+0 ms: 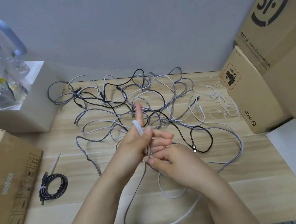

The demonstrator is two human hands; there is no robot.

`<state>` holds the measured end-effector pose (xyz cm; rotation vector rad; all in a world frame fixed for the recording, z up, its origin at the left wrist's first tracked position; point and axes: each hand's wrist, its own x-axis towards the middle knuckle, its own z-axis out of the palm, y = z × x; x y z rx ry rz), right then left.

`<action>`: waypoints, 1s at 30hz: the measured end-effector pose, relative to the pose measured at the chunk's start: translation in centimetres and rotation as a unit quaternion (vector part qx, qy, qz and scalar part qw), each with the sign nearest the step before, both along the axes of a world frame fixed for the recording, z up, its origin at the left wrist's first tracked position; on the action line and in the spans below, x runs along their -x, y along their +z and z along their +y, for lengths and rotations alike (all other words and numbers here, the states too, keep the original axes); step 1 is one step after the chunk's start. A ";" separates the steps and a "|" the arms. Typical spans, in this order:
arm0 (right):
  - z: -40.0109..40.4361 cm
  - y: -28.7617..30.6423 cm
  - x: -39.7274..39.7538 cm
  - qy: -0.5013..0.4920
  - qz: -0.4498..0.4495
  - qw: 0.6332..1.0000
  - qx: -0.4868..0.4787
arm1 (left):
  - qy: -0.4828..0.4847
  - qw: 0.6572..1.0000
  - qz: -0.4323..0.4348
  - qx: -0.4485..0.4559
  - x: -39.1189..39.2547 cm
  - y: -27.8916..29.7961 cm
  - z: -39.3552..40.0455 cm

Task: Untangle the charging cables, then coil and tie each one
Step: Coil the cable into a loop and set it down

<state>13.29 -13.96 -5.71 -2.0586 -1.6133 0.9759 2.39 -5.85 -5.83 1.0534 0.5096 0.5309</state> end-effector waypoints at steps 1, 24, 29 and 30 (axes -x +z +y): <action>-0.1 0.0 0.1 -0.002 -0.010 1.000 -0.001 | -0.012 0.998 0.032 -0.056 0.0 -0.4 0.0; 0.4 0.3 -1.3 -0.227 0.329 0.899 -0.180 | -0.238 0.948 -0.159 0.138 1.7 -0.2 0.8; 1.0 -1.4 0.4 -0.154 0.339 0.927 -0.054 | -0.085 0.952 -0.227 0.189 0.8 0.4 0.1; 1.0 -1.5 0.5 -0.136 0.316 0.938 -0.037 | -0.044 0.958 -0.211 0.188 0.7 0.4 0.3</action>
